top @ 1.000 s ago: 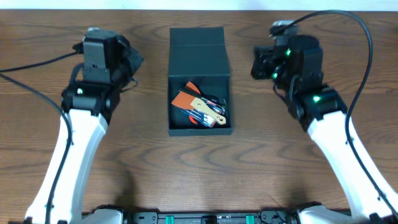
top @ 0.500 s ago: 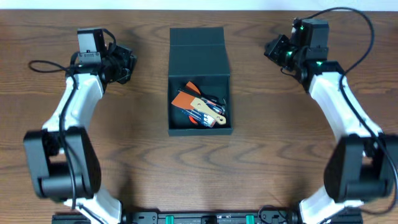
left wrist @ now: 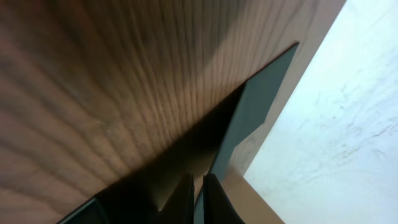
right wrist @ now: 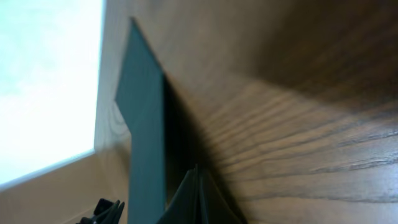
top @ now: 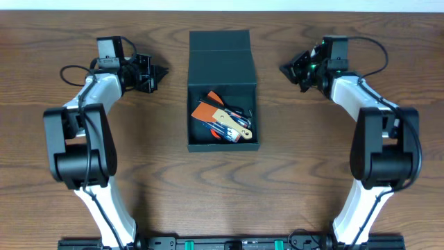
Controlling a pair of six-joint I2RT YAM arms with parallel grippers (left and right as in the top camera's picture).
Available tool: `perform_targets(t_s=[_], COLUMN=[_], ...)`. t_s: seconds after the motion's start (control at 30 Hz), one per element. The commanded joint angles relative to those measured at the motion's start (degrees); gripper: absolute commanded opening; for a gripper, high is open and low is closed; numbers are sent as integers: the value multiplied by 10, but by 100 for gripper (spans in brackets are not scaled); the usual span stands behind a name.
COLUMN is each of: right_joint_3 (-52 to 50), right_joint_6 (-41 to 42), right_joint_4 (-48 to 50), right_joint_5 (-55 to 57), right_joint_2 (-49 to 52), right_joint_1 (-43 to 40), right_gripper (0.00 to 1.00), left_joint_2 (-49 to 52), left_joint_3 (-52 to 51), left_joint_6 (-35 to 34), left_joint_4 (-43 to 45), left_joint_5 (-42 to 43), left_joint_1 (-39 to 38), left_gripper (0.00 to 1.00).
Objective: Pack container
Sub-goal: 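Raise both grippers to the box lid's two sides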
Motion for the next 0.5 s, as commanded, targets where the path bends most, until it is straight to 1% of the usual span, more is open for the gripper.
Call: perform_targets(t_s=[0.0, 0.47], right_joint_3=[13, 13], right_joint_6=[57, 136], right_joint_4=[14, 83], right_joint_5=[-39, -50], right_joint_2=[29, 83], right_joint_1=[2, 47], right_gripper=[1, 1], left_joint_2=[31, 78], left_joint_3=[26, 27], left_joint_6=[-12, -24], left_joint_4=[1, 11], left_joint_5=[43, 77], left_joint_1=[-9, -39], left_gripper=[6, 5])
